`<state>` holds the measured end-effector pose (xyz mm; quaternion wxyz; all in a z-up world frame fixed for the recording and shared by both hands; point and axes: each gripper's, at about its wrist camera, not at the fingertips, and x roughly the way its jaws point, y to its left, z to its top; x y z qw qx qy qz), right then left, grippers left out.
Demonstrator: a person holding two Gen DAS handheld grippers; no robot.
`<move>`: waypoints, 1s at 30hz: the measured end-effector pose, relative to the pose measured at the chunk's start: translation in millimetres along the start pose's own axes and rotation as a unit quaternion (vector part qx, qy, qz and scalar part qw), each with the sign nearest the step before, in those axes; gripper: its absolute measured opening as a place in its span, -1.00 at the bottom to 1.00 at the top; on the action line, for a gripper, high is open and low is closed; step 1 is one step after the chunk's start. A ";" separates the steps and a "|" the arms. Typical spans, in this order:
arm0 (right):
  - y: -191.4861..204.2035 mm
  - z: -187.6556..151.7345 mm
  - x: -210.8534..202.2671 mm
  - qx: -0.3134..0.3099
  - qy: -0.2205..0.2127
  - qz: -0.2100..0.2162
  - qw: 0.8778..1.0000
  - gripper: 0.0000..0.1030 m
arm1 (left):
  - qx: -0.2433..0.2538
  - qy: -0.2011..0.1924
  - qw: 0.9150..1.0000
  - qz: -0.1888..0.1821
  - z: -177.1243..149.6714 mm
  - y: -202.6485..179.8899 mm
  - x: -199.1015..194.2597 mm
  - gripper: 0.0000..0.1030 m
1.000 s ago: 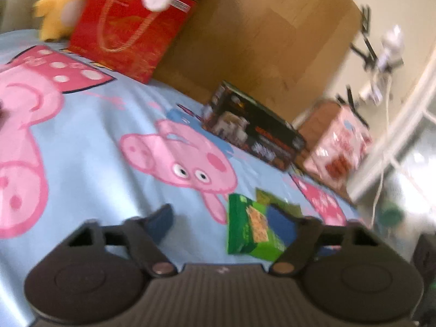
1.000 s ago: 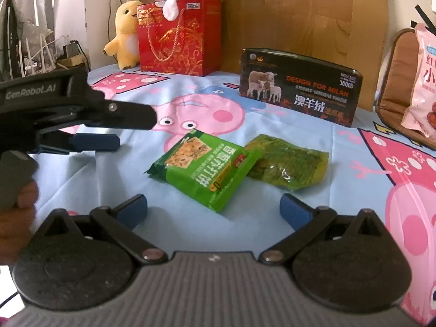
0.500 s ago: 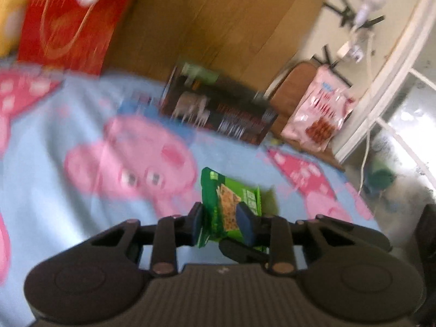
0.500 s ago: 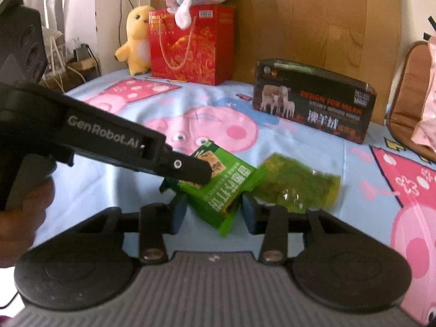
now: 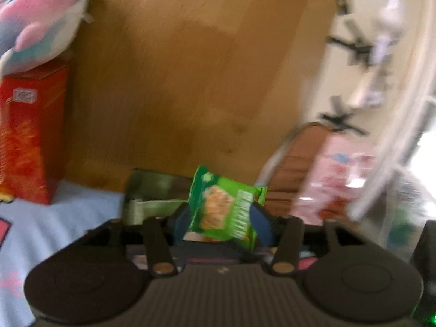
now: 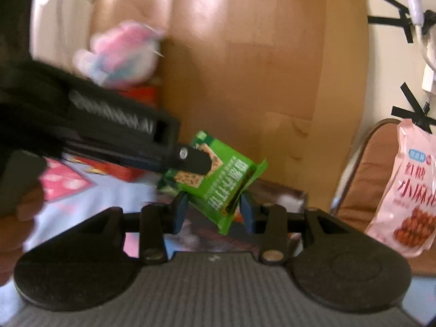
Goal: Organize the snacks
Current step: 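Carry the cracker packet into the black box and release it, then grasp the clear green-tinted bag with the right gripper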
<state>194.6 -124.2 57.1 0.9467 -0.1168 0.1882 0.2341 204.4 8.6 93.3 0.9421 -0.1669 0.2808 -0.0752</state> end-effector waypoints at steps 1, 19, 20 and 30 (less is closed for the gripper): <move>-9.4 -2.7 12.2 0.014 0.019 -0.014 1.000 -0.02 | -0.017 0.005 1.000 0.003 -5.1 6.7 -1.3 -0.14; -17.1 -112.9 -76.4 0.201 0.102 0.150 0.963 -0.09 | -0.052 0.115 0.990 -0.061 -146.0 27.0 -44.8 -0.22; -9.8 -112.8 -78.1 0.189 0.101 0.143 0.966 -0.16 | -0.047 0.112 0.991 -0.052 -146.4 25.8 -44.9 -0.37; 12.0 -102.3 -71.5 0.156 0.085 0.151 0.972 -0.55 | -0.106 0.103 0.985 -0.092 -126.8 43.6 -46.8 -0.50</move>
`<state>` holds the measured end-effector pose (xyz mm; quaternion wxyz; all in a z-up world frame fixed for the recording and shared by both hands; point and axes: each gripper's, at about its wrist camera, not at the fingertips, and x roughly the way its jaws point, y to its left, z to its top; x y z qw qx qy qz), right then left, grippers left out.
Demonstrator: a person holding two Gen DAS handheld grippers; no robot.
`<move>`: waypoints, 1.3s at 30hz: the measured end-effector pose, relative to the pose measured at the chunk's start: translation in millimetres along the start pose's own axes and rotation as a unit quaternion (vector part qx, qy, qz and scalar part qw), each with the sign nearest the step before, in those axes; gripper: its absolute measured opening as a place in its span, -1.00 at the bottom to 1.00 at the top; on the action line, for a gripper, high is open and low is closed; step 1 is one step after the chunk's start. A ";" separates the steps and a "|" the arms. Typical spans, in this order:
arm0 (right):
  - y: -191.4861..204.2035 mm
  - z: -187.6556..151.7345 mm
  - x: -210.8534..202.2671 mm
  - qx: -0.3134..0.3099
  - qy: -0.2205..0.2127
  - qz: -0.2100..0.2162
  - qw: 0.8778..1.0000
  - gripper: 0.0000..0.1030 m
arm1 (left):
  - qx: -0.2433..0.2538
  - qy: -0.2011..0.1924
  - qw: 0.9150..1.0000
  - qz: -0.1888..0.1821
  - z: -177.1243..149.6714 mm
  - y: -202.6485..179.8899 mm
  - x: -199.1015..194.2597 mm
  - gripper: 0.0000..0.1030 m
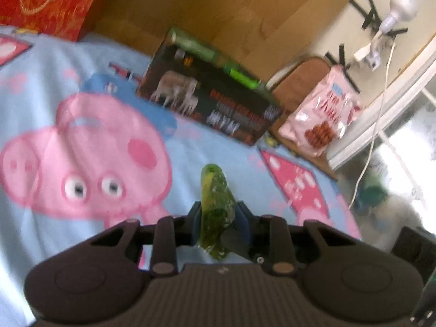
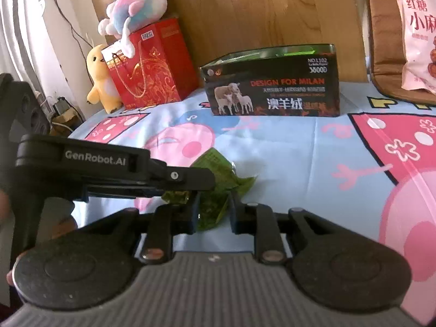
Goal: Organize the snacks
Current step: 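Grasp the clear green-tinted bag with the right gripper, then carry the green-tinted bag into the black box and release it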
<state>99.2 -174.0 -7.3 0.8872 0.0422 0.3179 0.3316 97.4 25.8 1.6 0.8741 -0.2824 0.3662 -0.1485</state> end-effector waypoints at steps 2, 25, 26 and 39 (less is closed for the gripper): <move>3.3 10.3 -2.1 -0.010 -0.021 -0.002 1.000 -0.55 | 0.006 -0.016 1.000 -0.008 20.8 -5.3 -2.1 -0.50; -83.1 104.1 13.1 0.028 -0.128 -0.069 0.989 -0.26 | -0.036 -0.100 0.990 0.088 83.7 26.2 -2.6 0.01; -73.8 93.3 16.1 0.000 -0.098 -0.044 0.994 -0.14 | -0.045 -0.085 0.992 0.081 75.7 27.6 -4.7 0.04; -68.0 58.7 72.4 0.064 0.063 0.094 0.992 -0.53 | -0.111 0.000 0.993 0.030 -3.9 43.5 -6.7 -0.49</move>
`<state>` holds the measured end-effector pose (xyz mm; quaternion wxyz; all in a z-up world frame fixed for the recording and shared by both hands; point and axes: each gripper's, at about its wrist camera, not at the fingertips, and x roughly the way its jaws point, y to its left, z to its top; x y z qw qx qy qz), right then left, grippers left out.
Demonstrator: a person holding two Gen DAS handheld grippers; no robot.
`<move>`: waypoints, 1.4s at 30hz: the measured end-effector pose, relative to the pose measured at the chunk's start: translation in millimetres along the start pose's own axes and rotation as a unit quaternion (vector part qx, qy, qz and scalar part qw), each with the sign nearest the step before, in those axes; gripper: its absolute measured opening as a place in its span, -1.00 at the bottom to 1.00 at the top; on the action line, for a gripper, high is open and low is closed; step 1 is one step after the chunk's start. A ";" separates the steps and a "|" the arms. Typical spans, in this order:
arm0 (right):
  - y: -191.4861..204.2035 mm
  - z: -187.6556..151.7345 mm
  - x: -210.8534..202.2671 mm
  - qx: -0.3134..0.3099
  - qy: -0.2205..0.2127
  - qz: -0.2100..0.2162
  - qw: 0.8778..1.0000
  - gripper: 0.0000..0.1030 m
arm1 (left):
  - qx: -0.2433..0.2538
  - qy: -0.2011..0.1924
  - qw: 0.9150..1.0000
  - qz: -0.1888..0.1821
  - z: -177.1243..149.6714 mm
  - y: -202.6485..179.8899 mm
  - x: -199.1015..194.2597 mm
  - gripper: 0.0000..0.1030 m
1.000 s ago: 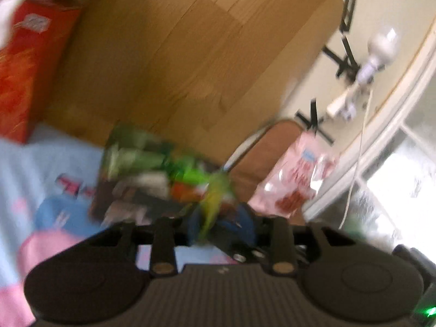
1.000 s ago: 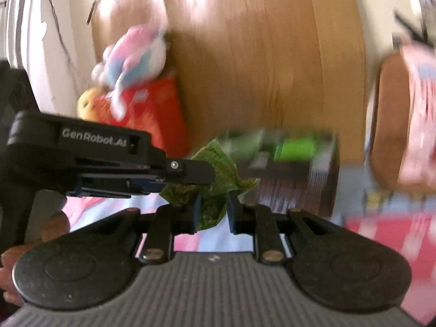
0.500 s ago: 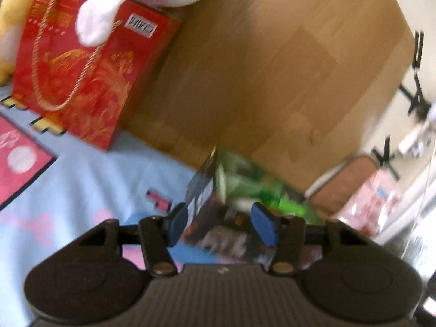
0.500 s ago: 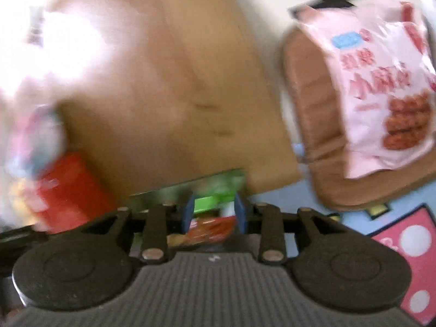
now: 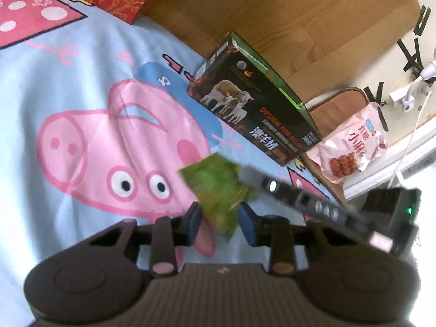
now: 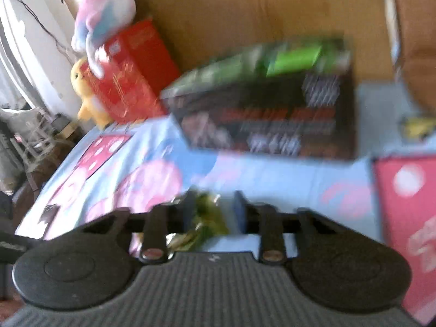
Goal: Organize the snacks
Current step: 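Carry the green-tinted bag into the black box and release it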
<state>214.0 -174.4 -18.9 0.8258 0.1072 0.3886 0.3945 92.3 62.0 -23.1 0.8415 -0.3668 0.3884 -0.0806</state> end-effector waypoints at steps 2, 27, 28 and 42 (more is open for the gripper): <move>8.3 -10.1 -6.3 0.005 0.006 0.012 1.000 -0.78 | -0.003 0.004 1.000 -0.004 2.2 1.4 4.3 -0.63; -69.6 71.2 -49.5 0.153 -0.195 -0.136 0.959 -0.09 | 0.064 -0.110 0.987 0.100 128.2 -36.0 61.8 0.12; -71.2 69.0 -44.0 0.157 -0.186 -0.134 0.961 -0.08 | 0.067 -0.106 0.988 0.093 127.0 -37.7 63.9 0.12; -41.5 37.8 -42.6 0.150 -0.142 -0.139 0.968 -0.04 | 0.057 -0.095 0.990 0.085 81.4 -46.2 31.6 0.12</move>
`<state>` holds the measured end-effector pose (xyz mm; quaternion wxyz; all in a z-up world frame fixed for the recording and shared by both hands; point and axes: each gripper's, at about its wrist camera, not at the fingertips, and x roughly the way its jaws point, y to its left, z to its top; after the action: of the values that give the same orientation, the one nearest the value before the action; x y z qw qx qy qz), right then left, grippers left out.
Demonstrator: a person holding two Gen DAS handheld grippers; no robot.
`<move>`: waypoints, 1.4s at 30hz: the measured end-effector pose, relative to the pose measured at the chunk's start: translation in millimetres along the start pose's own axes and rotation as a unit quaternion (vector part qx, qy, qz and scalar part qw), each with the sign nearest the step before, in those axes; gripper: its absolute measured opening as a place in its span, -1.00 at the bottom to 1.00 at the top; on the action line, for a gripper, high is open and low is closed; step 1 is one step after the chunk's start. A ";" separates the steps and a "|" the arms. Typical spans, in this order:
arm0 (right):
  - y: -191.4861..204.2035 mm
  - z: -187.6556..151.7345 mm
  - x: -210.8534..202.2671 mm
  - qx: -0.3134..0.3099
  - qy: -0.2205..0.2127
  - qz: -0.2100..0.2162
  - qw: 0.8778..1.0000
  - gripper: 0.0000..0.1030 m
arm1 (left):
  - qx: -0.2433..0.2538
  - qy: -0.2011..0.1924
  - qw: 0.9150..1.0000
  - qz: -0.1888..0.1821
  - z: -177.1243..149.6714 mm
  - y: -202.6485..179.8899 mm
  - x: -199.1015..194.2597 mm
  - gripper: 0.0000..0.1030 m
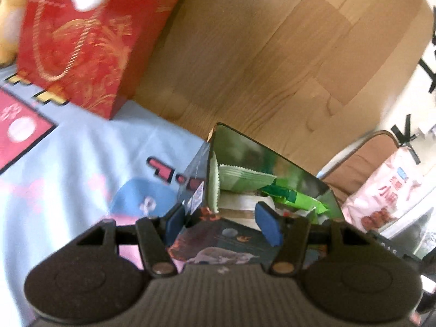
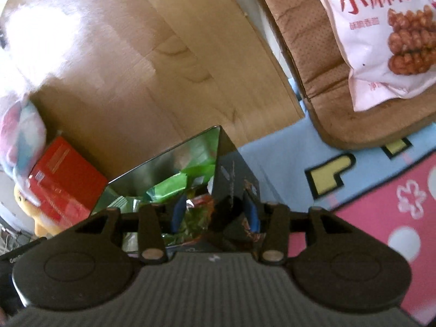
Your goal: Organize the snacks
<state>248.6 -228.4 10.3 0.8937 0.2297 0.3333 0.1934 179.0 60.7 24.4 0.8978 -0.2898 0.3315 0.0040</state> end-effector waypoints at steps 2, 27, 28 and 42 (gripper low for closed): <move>2.6 -4.9 -5.7 -0.010 -0.002 0.001 1.000 -0.02 | 0.001 -0.002 1.000 -0.003 -5.3 3.0 -9.6 0.14; 57.8 -161.0 -141.4 -0.165 -0.016 -0.054 0.985 0.64 | 0.168 -0.051 0.983 0.061 -137.4 -10.5 -152.5 0.87; 58.5 -162.1 -148.8 -0.165 -0.021 -0.056 0.985 0.70 | 0.168 -0.058 0.982 0.064 -140.4 -12.0 -158.4 0.98; 47.8 -192.6 -197.2 -0.119 -0.025 -0.054 0.991 0.95 | 0.198 -0.092 0.969 0.113 -156.8 -31.1 -202.3 1.00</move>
<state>-31.1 -233.3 6.5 0.9319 0.1075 0.2976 0.1773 -65.6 -9.8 65.5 0.9577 -0.0648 0.2724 0.0665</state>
